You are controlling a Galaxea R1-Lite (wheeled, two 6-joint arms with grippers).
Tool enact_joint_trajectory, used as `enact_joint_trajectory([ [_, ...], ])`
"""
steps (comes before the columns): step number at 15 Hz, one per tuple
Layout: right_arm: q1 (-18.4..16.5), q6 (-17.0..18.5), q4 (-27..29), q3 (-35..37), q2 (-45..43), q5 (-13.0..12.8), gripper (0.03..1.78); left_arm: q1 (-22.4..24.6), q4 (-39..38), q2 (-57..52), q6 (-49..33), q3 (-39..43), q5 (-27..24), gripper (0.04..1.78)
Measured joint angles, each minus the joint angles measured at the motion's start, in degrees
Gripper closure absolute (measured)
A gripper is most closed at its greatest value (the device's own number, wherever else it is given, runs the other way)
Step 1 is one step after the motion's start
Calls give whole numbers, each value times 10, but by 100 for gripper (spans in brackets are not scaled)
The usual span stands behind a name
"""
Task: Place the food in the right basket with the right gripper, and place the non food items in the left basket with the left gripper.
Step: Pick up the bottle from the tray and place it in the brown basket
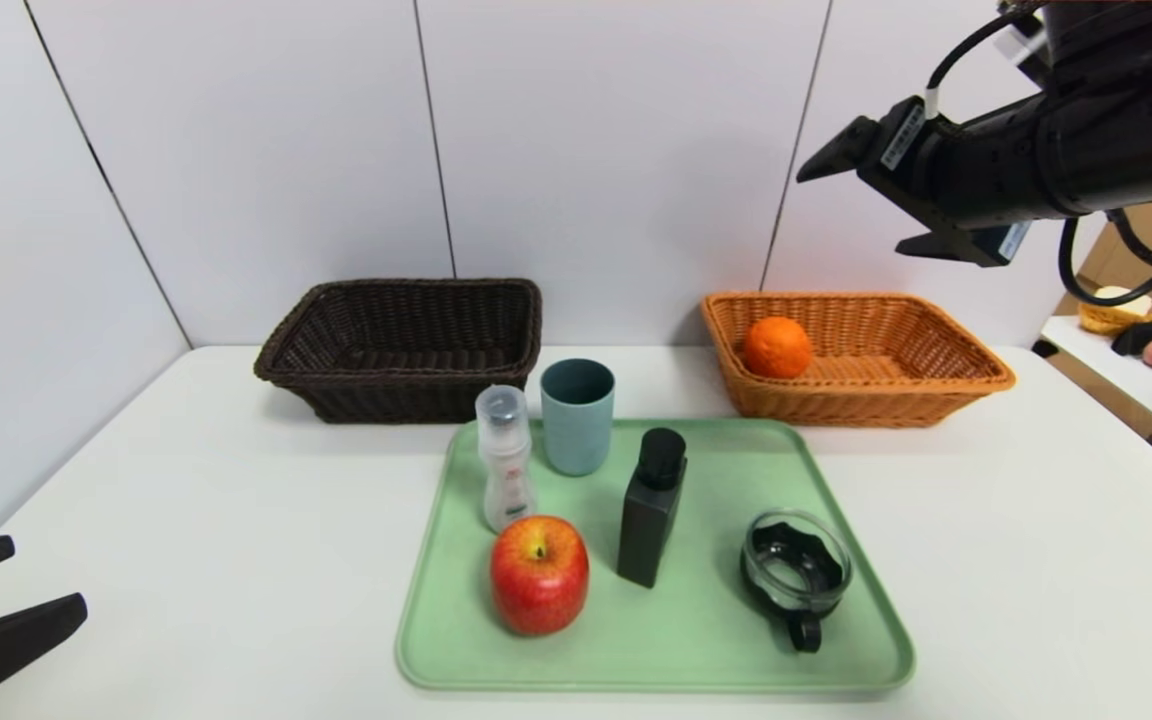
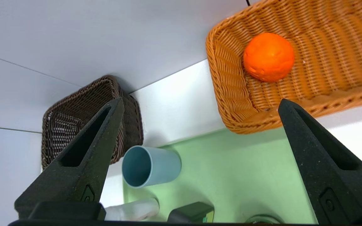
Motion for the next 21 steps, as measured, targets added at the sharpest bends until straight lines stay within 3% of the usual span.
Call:
enact_joint_trajectory([
  [4, 6, -2, 1, 46, -43, -13, 12, -52, -144, 15, 77, 129, -17, 13],
  [6, 6, -24, 5, 56, -61, -30, 12, -92, -231, 42, 101, 181, -18, 13],
  [8, 7, -78, 12, 99, -90, -32, 12, -127, -283, 78, 98, 194, -17, 13],
  [10, 6, -160, 4, 178, -138, -38, 12, -156, -305, 123, 82, 175, 2, 13],
  [12, 0, -239, -37, 257, -191, -44, 12, -207, -320, 171, 45, 141, 51, 13],
  [14, -20, -287, -97, 316, -237, -46, 12, -295, -341, 222, -3, 112, 131, 13],
  [17, -68, -306, -120, 370, -274, -46, 12, -404, -414, 320, -53, 75, 268, 13],
  [21, -92, -306, -171, 389, -294, -20, 12, -477, -519, 430, -78, 28, 400, 13],
])
